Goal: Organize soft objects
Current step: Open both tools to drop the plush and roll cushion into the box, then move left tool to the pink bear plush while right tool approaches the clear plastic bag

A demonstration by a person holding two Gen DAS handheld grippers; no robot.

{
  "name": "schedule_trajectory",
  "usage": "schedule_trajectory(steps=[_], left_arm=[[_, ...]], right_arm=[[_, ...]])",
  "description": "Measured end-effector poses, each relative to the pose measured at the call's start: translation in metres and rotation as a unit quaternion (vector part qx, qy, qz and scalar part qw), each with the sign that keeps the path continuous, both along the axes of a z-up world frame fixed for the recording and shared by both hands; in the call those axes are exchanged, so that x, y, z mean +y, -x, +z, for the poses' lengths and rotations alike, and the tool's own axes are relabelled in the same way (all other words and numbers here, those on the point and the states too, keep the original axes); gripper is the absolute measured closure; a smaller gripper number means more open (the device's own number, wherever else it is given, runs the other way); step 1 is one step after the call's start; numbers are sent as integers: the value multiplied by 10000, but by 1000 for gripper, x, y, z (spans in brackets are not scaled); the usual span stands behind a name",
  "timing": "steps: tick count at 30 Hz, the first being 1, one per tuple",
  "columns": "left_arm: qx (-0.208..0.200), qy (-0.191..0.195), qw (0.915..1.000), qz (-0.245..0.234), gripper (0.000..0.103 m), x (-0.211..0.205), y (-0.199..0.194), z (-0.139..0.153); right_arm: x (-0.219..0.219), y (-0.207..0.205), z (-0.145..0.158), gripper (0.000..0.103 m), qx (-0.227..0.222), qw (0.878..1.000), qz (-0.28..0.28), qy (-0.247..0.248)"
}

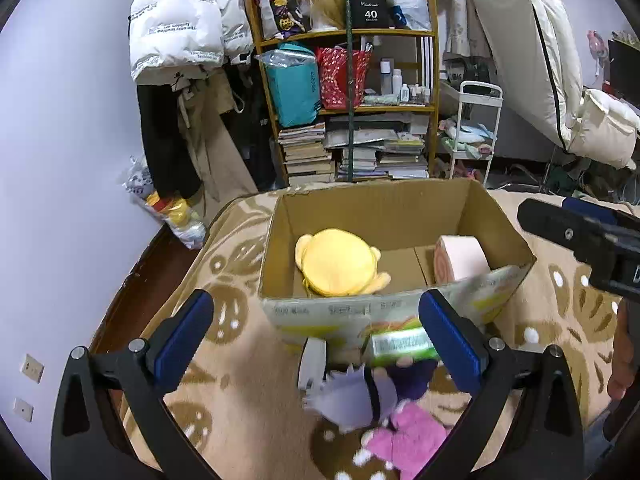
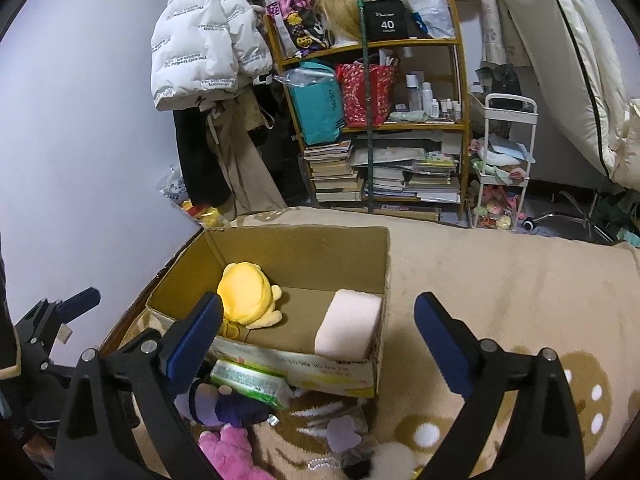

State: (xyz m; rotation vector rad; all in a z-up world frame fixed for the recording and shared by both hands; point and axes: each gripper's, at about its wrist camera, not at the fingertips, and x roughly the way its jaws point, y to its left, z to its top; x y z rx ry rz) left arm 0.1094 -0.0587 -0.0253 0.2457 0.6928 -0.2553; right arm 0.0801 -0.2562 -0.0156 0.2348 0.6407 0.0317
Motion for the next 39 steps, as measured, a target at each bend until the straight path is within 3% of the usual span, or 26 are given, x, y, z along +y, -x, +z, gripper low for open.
schedule_trajectory(steps=[5, 14, 23, 39], left_arm=[[90, -133, 9999, -23, 2, 5, 16, 1], [317, -176, 9993, 51, 2, 10, 43, -2], [482, -282, 9981, 277, 2, 23, 66, -9], [733, -353, 9964, 240, 2, 24, 68, -27]], right_arm=[[-2, 14, 7, 2, -88, 9997, -199, 82], [0, 39, 5, 2, 139, 9998, -130, -2], [7, 56, 4, 2, 386, 9986, -84, 360], [19, 56, -23, 2, 876, 9942, -19, 617]])
